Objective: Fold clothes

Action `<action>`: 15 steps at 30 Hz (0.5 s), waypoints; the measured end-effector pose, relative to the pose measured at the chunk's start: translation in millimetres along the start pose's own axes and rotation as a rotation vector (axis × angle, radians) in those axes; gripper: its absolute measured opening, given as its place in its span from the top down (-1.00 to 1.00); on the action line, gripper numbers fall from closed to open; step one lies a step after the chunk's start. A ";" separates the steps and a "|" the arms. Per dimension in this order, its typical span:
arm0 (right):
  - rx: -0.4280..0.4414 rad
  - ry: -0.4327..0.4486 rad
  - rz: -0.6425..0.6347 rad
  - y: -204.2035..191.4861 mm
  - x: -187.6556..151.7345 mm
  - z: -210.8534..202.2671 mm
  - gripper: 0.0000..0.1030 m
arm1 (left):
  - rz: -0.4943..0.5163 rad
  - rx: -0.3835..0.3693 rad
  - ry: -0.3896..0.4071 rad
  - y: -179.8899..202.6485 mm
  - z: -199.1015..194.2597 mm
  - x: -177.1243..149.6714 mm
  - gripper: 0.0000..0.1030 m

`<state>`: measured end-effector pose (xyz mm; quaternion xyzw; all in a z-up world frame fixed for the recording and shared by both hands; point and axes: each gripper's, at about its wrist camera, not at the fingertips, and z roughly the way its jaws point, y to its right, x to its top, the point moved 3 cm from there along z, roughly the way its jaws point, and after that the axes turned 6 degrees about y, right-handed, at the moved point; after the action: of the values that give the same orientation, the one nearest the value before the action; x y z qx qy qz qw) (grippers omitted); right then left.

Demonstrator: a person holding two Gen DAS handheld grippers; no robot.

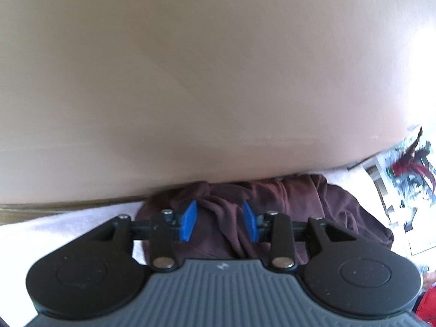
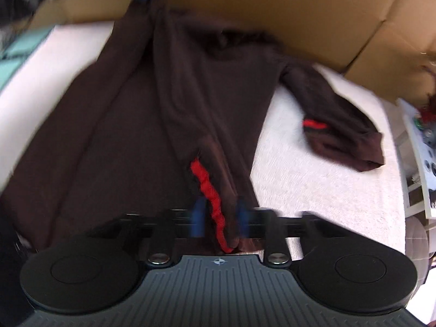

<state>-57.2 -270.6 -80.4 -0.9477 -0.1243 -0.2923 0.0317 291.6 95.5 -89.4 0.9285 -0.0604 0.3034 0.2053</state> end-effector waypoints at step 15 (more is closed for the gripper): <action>0.139 0.132 0.749 135.3 -32.0 -30.8 0.88 | 0.052 -0.038 -0.097 29.0 2.9 -5.6 0.15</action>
<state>-65.1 -412.5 -71.2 -0.9022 0.2131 -0.3118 0.2083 281.8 67.8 -84.8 0.9362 -0.1000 0.2618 0.2120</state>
